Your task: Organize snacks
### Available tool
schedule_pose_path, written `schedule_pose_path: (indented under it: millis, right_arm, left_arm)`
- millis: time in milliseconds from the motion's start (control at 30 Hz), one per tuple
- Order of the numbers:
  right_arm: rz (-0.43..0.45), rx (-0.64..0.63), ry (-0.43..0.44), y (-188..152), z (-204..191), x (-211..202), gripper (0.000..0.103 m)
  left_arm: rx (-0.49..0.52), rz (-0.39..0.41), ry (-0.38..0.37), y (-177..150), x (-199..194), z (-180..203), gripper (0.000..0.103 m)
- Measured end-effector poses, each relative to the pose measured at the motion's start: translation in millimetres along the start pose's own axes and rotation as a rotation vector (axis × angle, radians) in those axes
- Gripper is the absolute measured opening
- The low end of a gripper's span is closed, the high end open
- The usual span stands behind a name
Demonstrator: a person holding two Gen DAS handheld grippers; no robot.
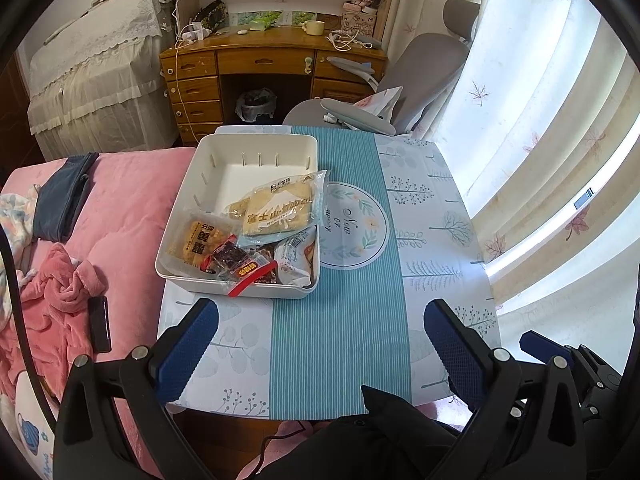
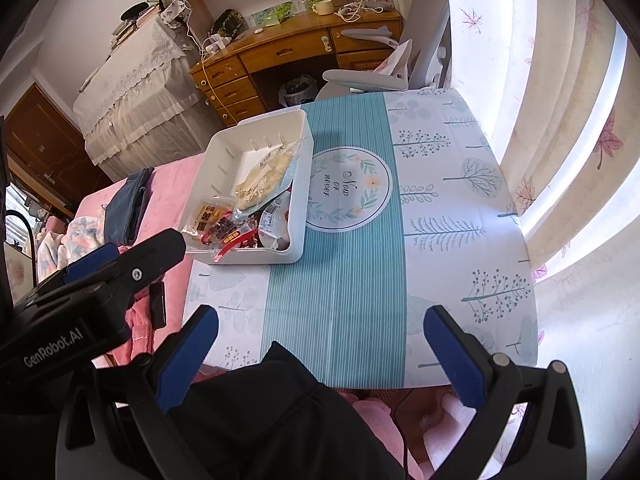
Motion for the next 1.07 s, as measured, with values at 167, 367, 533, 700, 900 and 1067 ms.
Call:
schedule_pose_path:
  millis: [167,367,533,700,900,1067]
  right_arm:
    - [0.001,0.0,0.0,0.8,0.2,1.0,0.103]
    - [-0.001,0.002,0.0,2.2,0.7,1.5,0.103]
    - [-0.001,0.004,-0.002,4.4,1.2,3.7,0.103]
    - [-0.007,0.012,-0.007,7.8,1.4,9.7,0.103]
    - [-0.022,0.01,-0.008,10.3,3.6,13.2,0.103]
    - [-0.034,0.007,-0.007,8.7,3.0,13.9,0.103]
  left_arm:
    - [0.004,-0.001,-0.001,4.6,3.9,0.9,0.102]
    - [0.011,-0.004,-0.004,11.1,10.2,0.9,0.102]
    - [0.016,-0.005,-0.006,13.7,12.7,1.5,0.102]
    - [0.018,-0.011,-0.009,15.4,16.1,1.7,0.102]
    - [0.009,-0.027,-0.01,14.6,21.5,1.0,0.102]
    - [0.002,-0.038,-0.006,12.5,24.4,1.2,0.102]
Point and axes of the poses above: each gripper's, at about its wrist camera, not at the fingertips, and x roughly the way its jaws point, z to its right, y to its top, the point moved 9 cm from there along x, roughly the way its jaws point, and after that the axes turned 6 degrees about z, right-handed, at the moved point
